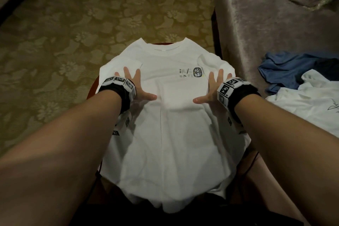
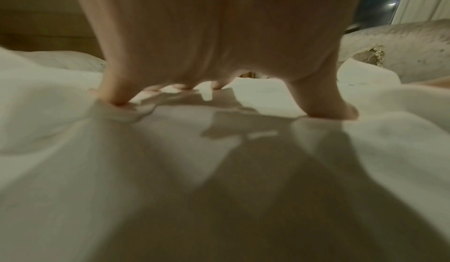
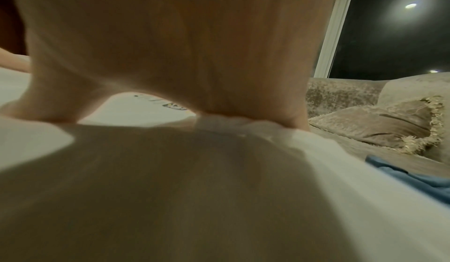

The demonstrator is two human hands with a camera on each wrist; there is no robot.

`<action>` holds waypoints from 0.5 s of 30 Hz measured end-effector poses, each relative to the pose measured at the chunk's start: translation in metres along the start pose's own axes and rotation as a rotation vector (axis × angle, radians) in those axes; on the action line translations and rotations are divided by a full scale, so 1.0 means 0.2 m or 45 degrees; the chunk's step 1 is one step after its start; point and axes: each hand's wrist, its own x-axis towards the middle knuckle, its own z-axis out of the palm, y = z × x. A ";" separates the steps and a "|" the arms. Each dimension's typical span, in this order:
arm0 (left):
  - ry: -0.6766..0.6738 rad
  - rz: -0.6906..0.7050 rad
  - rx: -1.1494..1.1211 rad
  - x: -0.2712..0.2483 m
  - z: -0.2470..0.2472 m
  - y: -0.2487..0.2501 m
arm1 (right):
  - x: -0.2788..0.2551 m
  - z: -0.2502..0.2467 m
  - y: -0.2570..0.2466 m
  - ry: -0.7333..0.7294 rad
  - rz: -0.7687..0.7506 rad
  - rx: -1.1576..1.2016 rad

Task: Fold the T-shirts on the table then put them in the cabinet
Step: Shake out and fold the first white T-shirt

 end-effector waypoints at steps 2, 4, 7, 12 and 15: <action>0.001 0.004 -0.002 0.01 -0.01 0.00 | 0.00 0.01 -0.01 0.007 0.002 0.001; 0.006 0.008 -0.007 0.00 -0.01 0.01 | -0.01 0.01 -0.01 0.005 0.002 0.024; 0.057 0.043 -0.071 -0.01 0.02 -0.01 | -0.05 0.02 -0.01 0.042 -0.025 0.105; 0.269 0.090 -0.247 -0.12 0.07 -0.10 | -0.16 0.05 -0.03 0.144 -0.099 0.247; 0.368 0.009 -0.282 -0.25 0.11 -0.18 | -0.27 0.05 -0.04 0.255 -0.077 0.328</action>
